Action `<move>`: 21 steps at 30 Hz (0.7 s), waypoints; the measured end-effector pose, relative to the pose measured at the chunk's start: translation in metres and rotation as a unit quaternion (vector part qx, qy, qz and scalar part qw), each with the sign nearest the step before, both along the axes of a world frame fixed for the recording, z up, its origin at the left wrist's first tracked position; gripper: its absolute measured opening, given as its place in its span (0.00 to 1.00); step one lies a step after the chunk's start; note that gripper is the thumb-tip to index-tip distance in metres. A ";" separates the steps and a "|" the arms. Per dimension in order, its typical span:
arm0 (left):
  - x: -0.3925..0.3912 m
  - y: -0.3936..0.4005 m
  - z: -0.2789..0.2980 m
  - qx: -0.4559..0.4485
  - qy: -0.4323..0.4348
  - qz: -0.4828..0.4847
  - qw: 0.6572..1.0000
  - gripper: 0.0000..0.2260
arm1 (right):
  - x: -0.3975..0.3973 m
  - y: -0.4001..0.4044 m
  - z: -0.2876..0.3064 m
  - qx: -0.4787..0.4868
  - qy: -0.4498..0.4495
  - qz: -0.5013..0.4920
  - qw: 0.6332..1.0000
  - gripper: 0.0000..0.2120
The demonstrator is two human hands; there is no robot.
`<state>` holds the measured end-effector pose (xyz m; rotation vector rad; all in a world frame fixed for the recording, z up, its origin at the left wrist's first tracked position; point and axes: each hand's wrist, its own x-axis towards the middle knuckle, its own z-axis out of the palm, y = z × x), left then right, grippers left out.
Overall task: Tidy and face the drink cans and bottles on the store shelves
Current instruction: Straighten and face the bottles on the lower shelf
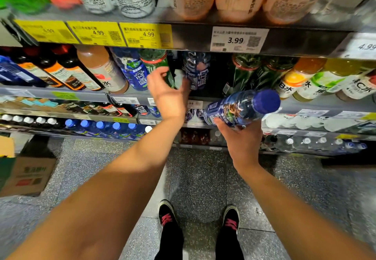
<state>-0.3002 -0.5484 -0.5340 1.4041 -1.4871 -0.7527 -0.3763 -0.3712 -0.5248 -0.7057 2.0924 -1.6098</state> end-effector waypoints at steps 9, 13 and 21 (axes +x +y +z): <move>0.001 -0.032 0.006 0.119 -0.037 0.084 0.989 0.36 | 0.000 0.010 -0.006 0.026 0.008 -0.015 1.000 0.24; 0.005 -0.042 0.004 0.122 -0.043 0.096 0.987 0.29 | -0.001 0.016 -0.012 0.028 0.002 -0.019 0.999 0.26; 0.030 -0.019 0.000 0.095 0.059 0.035 0.993 0.24 | -0.006 0.022 -0.004 0.034 0.009 -0.009 0.999 0.29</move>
